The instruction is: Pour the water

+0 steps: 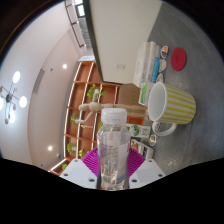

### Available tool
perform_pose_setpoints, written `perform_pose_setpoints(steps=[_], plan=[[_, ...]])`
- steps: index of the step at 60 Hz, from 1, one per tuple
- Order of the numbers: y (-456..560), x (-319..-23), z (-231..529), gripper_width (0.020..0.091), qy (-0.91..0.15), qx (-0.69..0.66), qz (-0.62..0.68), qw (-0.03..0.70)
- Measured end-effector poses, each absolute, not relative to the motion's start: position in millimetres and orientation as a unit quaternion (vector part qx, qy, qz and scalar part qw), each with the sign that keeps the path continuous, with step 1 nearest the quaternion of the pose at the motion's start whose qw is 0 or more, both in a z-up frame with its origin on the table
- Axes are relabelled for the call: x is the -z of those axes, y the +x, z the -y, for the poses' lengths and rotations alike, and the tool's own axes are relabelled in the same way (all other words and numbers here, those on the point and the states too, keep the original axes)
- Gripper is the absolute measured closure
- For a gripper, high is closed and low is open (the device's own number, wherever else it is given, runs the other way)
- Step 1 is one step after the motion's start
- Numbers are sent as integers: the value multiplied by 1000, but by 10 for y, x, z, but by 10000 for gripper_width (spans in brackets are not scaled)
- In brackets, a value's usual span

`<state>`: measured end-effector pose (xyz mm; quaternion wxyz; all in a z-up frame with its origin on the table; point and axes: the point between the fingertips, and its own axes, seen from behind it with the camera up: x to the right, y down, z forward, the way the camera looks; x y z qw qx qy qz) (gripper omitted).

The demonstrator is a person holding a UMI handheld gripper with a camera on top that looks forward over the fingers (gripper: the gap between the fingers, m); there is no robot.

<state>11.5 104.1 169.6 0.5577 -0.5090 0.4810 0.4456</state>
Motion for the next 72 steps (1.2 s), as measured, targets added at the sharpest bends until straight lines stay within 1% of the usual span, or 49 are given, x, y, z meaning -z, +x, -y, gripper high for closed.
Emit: perform_pose_setpoints(steps=[10, 22, 25, 33, 39, 44, 52, 58, 61, 65, 66, 72], plan=[[309, -1754, -1062, 759, -424, -515, -551, 502], [495, -1607, -1153, 759, -352, -563, -602, 443], [516, -1611, -1150, 758, -337, -575, -606, 434], [509, -1576, -1202, 757, -351, -571, -603, 433], [506, -1611, -1196, 759, -352, -572, -598, 437], [444, -1667, -1176, 758, -386, -556, -580, 453], [448, -1959, -1073, 755, -494, -466, -497, 540], [661, -2192, -960, 755, -580, -336, -406, 621], [805, -2301, -938, 756, -619, -260, -362, 646], [1038, -2398, -886, 757, -658, -154, -303, 672], [1098, -2368, -878, 757, -662, -126, -288, 680], [1572, -2397, -767, 758, -693, 24, -226, 684]])
